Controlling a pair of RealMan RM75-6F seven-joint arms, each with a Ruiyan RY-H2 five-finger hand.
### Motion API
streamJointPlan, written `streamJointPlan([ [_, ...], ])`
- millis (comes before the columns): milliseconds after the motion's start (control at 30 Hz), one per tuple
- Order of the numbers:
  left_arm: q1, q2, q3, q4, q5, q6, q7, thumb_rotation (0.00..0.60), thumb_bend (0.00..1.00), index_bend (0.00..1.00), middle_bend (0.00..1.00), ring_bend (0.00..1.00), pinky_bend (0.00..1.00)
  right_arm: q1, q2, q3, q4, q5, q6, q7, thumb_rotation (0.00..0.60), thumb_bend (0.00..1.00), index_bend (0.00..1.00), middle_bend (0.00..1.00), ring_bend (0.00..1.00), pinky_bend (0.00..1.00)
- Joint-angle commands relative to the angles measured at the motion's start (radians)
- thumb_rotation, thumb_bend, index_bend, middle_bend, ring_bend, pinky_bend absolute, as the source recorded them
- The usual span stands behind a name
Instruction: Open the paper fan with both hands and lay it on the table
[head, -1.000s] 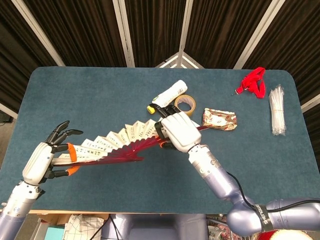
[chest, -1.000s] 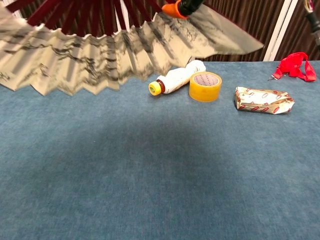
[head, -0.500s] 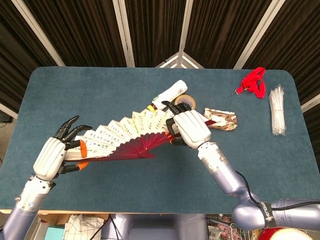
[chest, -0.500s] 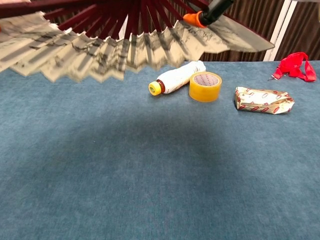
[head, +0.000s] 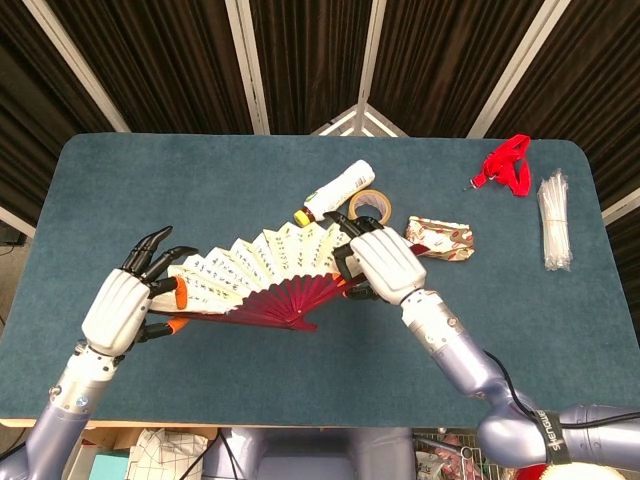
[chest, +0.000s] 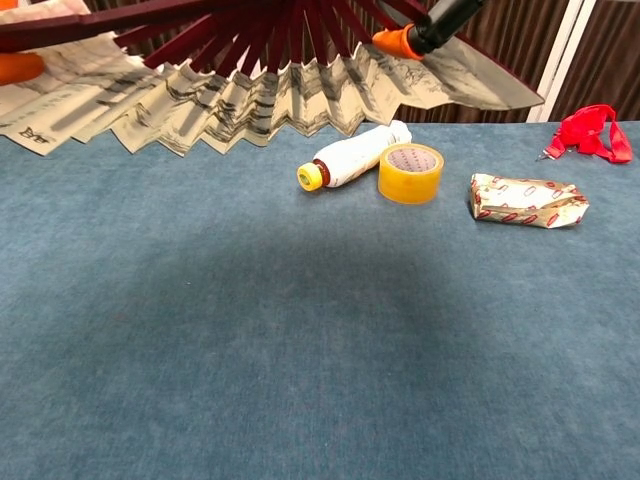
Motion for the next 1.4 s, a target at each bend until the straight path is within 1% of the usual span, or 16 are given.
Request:
streamJointPlan([
  [33, -0.007, -0.012, -0.005, 0.011, 0.001, -0.001, 0.032, 0.600, 0.42, 0.67, 0.22, 0.00, 0.10, -0.006, 0.004, -0.001, 0.006, -0.004, -0.003, 0.002, 0.600, 0.47, 0.84, 0.14, 0.24, 0.19],
  [267, 0.011, -0.011, -0.002, -0.005, -0.014, 0.017, 0.132, 0.600, 0.42, 0.67, 0.22, 0.00, 0.10, -0.021, 0.015, -0.023, 0.045, -0.030, 0.012, -0.047, 0.600, 0.47, 0.84, 0.14, 0.24, 0.19],
  [500, 0.029, 0.004, 0.010, -0.036, -0.049, 0.013, 0.216, 0.600, 0.42, 0.67, 0.22, 0.00, 0.10, -0.044, 0.027, -0.037, 0.062, -0.056, 0.013, -0.048, 0.600, 0.47, 0.84, 0.14, 0.24, 0.19],
  [700, 0.030, 0.001, 0.003, -0.014, -0.059, 0.019, 0.218, 0.600, 0.42, 0.66, 0.22, 0.00, 0.10, -0.065, 0.049, -0.042, 0.063, -0.079, -0.009, -0.013, 0.600, 0.47, 0.84, 0.14, 0.24, 0.19],
  [867, 0.015, -0.011, 0.000, 0.000, -0.045, 0.009, 0.211, 0.600, 0.41, 0.59, 0.22, 0.00, 0.10, -0.075, 0.050, -0.040, 0.070, -0.101, -0.026, 0.015, 0.600, 0.47, 0.84, 0.14, 0.24, 0.19],
  [933, 0.007, -0.020, -0.005, 0.002, -0.044, 0.005, 0.214, 0.600, 0.41, 0.59, 0.22, 0.00, 0.10, -0.077, 0.045, -0.039, 0.075, -0.107, -0.030, 0.022, 0.600, 0.47, 0.84, 0.14, 0.24, 0.19],
  [1067, -0.007, -0.037, -0.013, 0.004, -0.052, -0.009, 0.235, 0.600, 0.41, 0.58, 0.21, 0.00, 0.10, -0.078, 0.032, -0.046, 0.092, -0.108, -0.038, 0.011, 0.600, 0.47, 0.84, 0.14, 0.24, 0.19],
  [1233, -0.020, -0.057, -0.028, 0.010, -0.076, -0.019, 0.287, 0.600, 0.41, 0.58, 0.21, 0.00, 0.10, -0.077, 0.017, -0.053, 0.122, -0.080, -0.048, -0.008, 0.600, 0.47, 0.83, 0.14, 0.23, 0.19],
  [1267, -0.022, -0.060, -0.031, 0.013, -0.079, -0.019, 0.297, 0.600, 0.41, 0.58, 0.21, 0.00, 0.10, -0.078, 0.014, -0.056, 0.128, -0.077, -0.052, -0.012, 0.600, 0.47, 0.82, 0.14, 0.23, 0.19],
  [1333, -0.026, -0.069, -0.035, 0.022, -0.081, -0.018, 0.320, 0.600, 0.41, 0.58, 0.21, 0.00, 0.10, -0.076, 0.012, -0.071, 0.143, -0.078, -0.062, -0.034, 0.600, 0.47, 0.76, 0.14, 0.21, 0.19],
  [1367, -0.028, -0.073, -0.037, 0.027, -0.079, -0.015, 0.329, 0.600, 0.40, 0.58, 0.21, 0.00, 0.10, -0.075, 0.011, -0.079, 0.150, -0.078, -0.067, -0.048, 0.600, 0.47, 0.69, 0.13, 0.20, 0.17],
  [1400, -0.030, -0.078, -0.039, 0.034, -0.077, -0.012, 0.340, 0.600, 0.40, 0.57, 0.21, 0.00, 0.10, -0.073, 0.012, -0.088, 0.155, -0.077, -0.074, -0.065, 0.600, 0.47, 0.57, 0.12, 0.17, 0.15],
])
